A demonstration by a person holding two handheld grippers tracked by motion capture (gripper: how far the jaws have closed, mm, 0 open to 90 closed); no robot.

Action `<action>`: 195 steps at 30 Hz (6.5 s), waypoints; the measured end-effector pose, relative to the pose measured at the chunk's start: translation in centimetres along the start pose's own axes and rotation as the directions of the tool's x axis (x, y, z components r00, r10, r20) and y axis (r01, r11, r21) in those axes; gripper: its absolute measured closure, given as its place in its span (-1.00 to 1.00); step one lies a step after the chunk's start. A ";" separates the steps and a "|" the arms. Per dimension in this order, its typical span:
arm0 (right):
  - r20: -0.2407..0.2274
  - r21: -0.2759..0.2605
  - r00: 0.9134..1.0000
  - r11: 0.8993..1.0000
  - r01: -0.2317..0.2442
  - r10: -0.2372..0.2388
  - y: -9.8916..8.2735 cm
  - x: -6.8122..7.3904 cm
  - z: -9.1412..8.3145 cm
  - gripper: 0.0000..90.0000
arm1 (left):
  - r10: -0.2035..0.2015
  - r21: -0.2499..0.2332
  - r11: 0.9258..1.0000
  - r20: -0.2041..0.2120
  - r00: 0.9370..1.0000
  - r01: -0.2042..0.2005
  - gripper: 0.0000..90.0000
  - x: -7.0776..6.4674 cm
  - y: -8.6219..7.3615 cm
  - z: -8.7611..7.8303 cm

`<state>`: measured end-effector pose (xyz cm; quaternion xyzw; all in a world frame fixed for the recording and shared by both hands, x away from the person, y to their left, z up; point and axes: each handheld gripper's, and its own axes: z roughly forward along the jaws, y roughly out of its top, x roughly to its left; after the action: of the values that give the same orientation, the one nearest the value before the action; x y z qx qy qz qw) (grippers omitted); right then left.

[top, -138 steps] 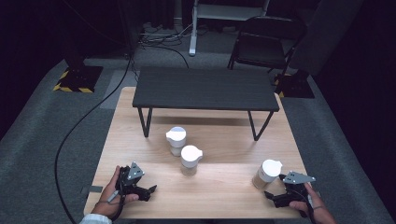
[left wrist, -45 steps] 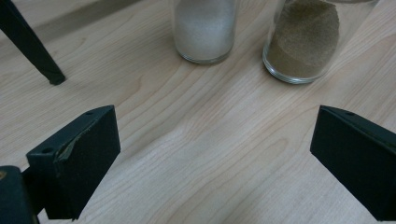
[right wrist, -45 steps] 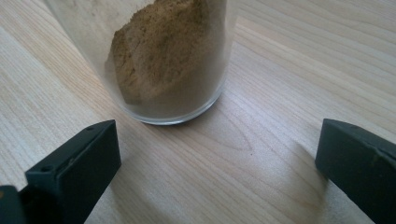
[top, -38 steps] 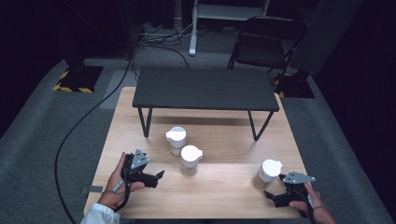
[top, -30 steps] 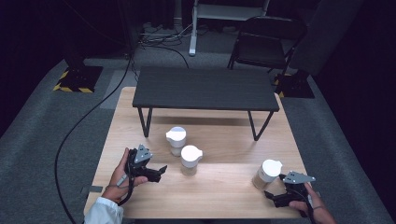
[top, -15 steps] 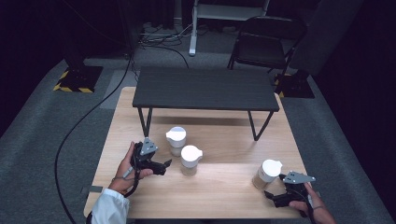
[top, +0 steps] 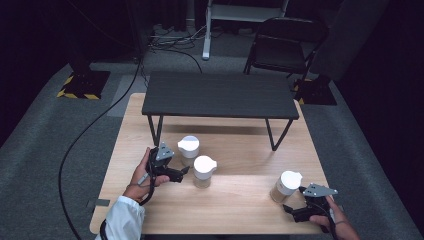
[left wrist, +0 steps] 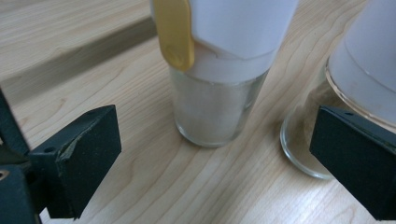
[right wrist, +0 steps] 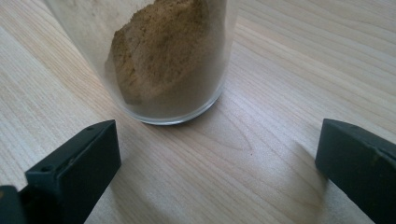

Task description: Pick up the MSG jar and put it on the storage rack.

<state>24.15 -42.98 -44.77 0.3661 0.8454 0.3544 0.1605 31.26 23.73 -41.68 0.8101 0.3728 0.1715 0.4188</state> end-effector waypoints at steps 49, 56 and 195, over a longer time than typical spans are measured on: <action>0.000 0.000 1.000 1.000 0.000 0.000 0.0 0.0 0.0 -1.00 | -0.122 -0.144 0.981 0.042 0.992 0.127 -0.69 0.7 -1.2 4.6; 0.000 0.000 1.000 1.000 0.000 0.000 0.0 0.0 0.0 -1.00 | -0.087 -0.180 0.979 0.024 0.996 0.090 -0.39 0.0 -1.5 4.7; 0.000 0.001 1.000 1.000 -0.001 0.001 0.0 0.0 0.0 -1.00 | -0.104 -0.367 0.929 -0.124 0.987 0.052 -0.35 -1.9 14.7 -6.5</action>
<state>24.14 -42.98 -44.76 0.3665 0.8453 0.3541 0.1603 32.89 20.42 -25.93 0.6891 0.3954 0.2774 0.5403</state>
